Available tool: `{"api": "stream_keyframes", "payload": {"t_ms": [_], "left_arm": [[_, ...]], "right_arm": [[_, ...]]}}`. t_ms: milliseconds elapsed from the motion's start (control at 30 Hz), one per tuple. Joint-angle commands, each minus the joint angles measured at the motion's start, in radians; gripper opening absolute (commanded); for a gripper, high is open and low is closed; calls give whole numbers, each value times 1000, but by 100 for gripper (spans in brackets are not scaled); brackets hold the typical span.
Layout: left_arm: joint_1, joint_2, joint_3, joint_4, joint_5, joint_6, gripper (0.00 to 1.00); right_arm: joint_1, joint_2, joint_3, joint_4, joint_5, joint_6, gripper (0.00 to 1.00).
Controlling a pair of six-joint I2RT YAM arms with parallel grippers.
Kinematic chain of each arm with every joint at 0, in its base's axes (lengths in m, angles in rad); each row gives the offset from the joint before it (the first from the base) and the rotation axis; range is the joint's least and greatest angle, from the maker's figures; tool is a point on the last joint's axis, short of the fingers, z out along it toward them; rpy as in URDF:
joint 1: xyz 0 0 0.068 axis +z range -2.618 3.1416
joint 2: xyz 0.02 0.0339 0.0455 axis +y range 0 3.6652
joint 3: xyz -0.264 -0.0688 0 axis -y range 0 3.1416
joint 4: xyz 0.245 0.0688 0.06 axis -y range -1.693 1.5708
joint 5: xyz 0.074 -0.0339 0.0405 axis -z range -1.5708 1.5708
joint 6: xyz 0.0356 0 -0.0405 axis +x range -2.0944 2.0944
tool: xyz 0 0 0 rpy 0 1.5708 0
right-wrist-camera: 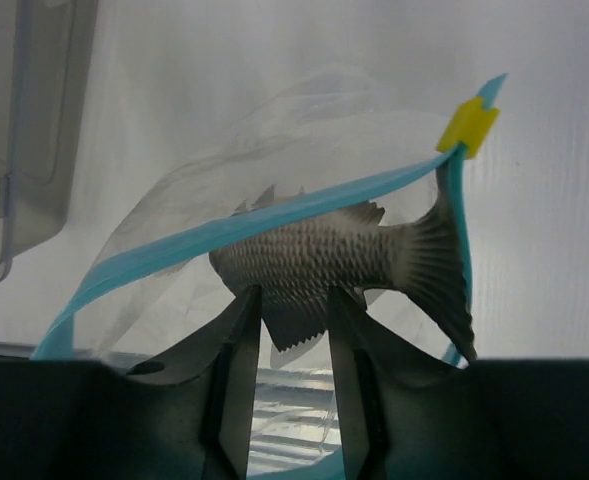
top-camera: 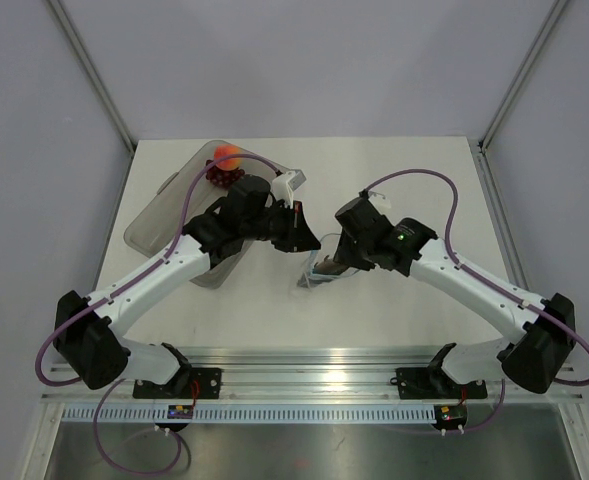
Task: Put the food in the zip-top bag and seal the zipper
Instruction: Adjust the zipper food storage bag at the center of the board.
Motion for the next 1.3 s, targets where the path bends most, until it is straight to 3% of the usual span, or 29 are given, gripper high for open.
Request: {"api": "stream_keyframes", "payload": {"t_ms": [0,533,667,1000,1267], "left_arm": [[-3,-5,-3,65,31,-12,0],[-3,-8,-61,117,17,-36,0],[-3,-17,-66,126,6,-42,0],[-30,-21,-153,209,-7,-56,0],[-46,-35,-235,295,-26,-101,0]], "right_arm": [[-4,17,-26,73,-65,30,41],[-4,-55,-118,51,-45,169,47],[-4,-45,-141,41,-53,213,57],[-4,-38,-241,146,-73,294,57],[-4,-80,-420,317,-70,417,55]]}}
